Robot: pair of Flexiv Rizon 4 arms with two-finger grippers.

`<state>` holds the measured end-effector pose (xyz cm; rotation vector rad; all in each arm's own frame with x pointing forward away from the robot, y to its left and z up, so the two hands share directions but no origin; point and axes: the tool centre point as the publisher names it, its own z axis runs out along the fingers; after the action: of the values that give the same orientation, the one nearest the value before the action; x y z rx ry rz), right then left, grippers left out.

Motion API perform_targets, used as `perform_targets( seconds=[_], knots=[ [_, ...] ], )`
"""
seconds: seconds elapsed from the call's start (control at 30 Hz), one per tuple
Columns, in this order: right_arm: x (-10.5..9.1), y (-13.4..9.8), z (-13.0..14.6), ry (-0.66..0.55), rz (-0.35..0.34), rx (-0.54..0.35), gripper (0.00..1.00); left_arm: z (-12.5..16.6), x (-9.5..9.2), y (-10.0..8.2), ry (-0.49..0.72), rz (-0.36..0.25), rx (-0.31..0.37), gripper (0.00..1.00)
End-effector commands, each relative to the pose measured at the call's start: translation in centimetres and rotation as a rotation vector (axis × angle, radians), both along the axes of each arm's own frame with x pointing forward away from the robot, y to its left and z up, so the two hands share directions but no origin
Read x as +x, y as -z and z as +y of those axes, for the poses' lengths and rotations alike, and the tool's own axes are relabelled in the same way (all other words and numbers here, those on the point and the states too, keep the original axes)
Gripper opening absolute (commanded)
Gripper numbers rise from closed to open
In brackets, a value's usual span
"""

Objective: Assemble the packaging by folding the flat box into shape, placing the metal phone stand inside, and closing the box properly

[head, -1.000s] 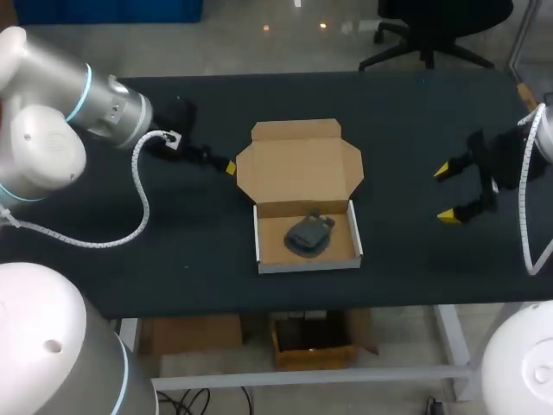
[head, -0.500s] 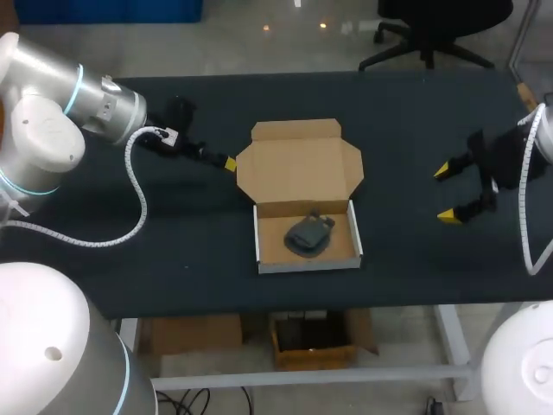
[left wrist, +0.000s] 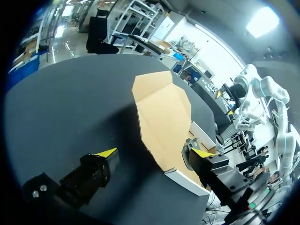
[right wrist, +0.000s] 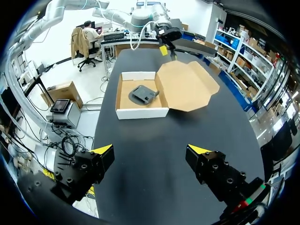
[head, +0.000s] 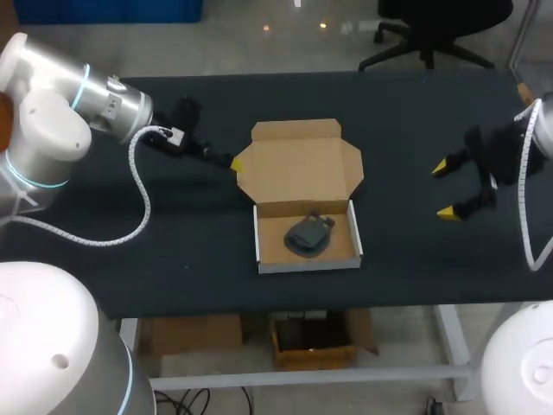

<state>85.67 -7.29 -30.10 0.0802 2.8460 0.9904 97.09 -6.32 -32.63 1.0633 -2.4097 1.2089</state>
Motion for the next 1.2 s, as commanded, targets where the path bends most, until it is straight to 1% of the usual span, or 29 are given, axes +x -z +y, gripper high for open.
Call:
perform_targets(
  seconds=[0.03,0.17,0.37,0.57,0.6,0.67,0.77,0.83,0.87,0.97,1.0,1.07,1.2],
  knots=[
    [1.0,-0.9,0.0,-0.032,0.017,-0.008,1.00,-0.5,1.6,1.1,0.047,0.032,-0.046,1.00],
    [1.7,-1.5,0.3,-0.067,0.022,-0.030,1.00,-0.8,1.9,1.5,0.076,0.043,-0.099,1.00],
    [2.7,-2.5,0.4,-0.091,0.026,-0.053,1.00,-1.4,2.1,1.9,0.109,0.055,-0.150,1.00],
    [3.7,-3.4,0.5,-0.095,0.031,-0.097,1.00,-2.5,2.0,2.1,0.148,0.071,-0.192,0.99],
    [3.9,-3.6,0.5,-0.093,0.032,-0.109,1.00,-2.7,1.9,2.1,0.158,0.075,-0.200,0.94],
    [4.4,-3.9,0.7,-0.095,0.031,-0.123,1.00,-3.1,1.8,2.1,0.168,0.079,-0.198,0.90],
    [5.2,-4.3,0.9,-0.099,0.030,-0.146,1.00,-3.8,1.7,2.1,0.191,0.085,-0.197,0.78],
    [5.7,-4.5,1.1,-0.101,0.029,-0.158,1.00,-4.1,1.6,2.2,0.202,0.088,-0.200,0.64],
    [5.9,-4.6,1.2,-0.102,0.029,-0.162,1.00,-4.2,1.6,2.2,0.207,0.090,-0.203,0.58],
    [6.5,-4.9,1.6,-0.108,0.027,-0.178,1.00,-4.5,1.6,2.2,0.224,0.090,-0.209,0.53],
    [6.6,-5.1,1.7,-0.110,0.026,-0.182,1.00,-4.7,1.6,2.2,0.232,0.089,-0.210,0.49],
    [6.9,-5.2,2.0,-0.114,0.024,-0.187,1.00,-4.9,1.6,2.2,0.243,0.085,-0.211,0.45],
    [7.1,-5.5,2.4,-0.123,0.018,-0.194,1.00,-5.0,1.5,2.0,0.256,0.076,-0.214,0.41]
  ],
)
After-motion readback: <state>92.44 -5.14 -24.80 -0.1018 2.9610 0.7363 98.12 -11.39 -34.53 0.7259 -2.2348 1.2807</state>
